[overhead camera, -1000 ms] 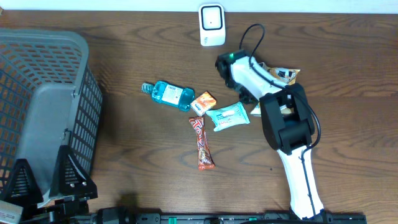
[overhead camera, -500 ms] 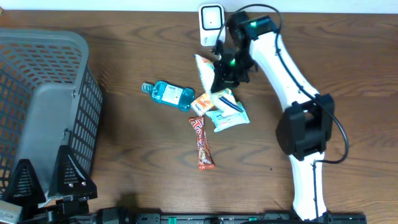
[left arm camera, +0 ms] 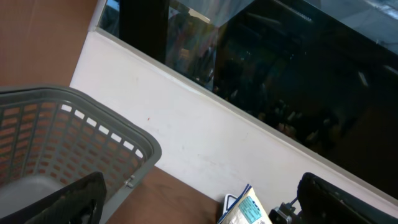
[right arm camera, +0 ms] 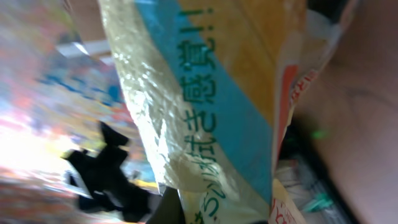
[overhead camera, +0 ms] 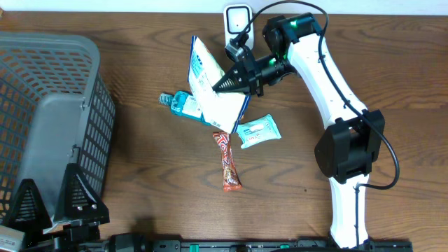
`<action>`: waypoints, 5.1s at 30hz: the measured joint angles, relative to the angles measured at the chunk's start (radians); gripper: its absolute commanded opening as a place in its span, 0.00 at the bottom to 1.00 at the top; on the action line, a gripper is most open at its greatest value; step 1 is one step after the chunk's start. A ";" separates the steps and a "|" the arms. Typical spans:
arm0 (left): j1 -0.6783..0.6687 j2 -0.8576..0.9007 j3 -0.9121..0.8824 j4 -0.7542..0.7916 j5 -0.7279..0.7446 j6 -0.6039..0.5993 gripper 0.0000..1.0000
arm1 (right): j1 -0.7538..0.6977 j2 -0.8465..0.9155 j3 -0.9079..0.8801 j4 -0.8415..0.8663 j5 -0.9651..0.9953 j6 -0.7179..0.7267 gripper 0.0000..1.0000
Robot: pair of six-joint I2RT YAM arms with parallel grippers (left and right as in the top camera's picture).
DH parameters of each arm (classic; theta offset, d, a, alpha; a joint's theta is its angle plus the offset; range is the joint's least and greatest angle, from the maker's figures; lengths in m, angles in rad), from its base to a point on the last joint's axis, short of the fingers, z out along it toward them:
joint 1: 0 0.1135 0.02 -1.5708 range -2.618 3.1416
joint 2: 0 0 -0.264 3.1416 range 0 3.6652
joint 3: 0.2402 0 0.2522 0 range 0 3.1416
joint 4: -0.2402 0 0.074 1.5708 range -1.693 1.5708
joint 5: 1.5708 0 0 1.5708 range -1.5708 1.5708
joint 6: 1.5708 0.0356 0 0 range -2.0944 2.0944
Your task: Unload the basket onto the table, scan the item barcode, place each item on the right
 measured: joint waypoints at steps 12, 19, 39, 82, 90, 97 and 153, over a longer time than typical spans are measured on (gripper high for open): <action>0.000 0.000 0.000 -0.062 0.000 -0.159 0.98 | 0.000 0.000 0.000 0.000 -0.054 0.290 0.01; 0.000 0.000 0.000 -0.019 0.000 -0.207 0.98 | 0.000 0.000 0.000 0.000 -0.027 0.318 0.01; 0.000 0.045 -0.013 0.161 -0.029 -0.189 0.98 | -0.071 0.000 0.000 0.011 0.392 0.306 0.01; -0.029 -0.257 -0.639 0.142 0.561 0.358 0.98 | 0.134 -0.254 0.002 0.161 1.360 0.602 0.01; -0.066 -0.257 -0.835 0.210 0.449 0.357 0.98 | 0.159 -0.254 0.002 0.325 1.373 0.477 0.01; -0.066 -0.257 -0.904 0.195 0.322 0.357 0.98 | 0.159 -0.254 0.002 0.458 1.380 0.338 0.01; -0.066 -0.257 -0.915 -0.166 0.292 0.357 0.98 | 0.061 0.306 0.003 1.611 1.369 -0.071 0.01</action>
